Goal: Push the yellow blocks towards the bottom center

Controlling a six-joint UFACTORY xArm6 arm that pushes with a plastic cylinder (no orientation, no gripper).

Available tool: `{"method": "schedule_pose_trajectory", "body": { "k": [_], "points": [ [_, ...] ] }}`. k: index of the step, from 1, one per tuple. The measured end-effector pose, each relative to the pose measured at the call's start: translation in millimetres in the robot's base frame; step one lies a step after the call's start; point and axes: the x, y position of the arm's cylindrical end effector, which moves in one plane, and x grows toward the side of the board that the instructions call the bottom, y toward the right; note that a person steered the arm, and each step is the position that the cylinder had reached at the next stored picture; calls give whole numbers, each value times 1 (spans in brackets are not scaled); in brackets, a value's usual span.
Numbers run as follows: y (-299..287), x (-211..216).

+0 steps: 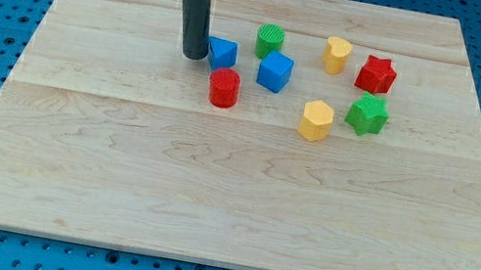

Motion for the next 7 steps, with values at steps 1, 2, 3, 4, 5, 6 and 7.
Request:
{"method": "schedule_pose_trajectory", "body": {
  "k": [1, 2, 3, 4, 5, 6, 7],
  "points": [
    [0, -2],
    [-1, -10],
    [-2, -24],
    [5, -36],
    [25, -85],
    [93, -101],
    [196, -77]
  ]
}}
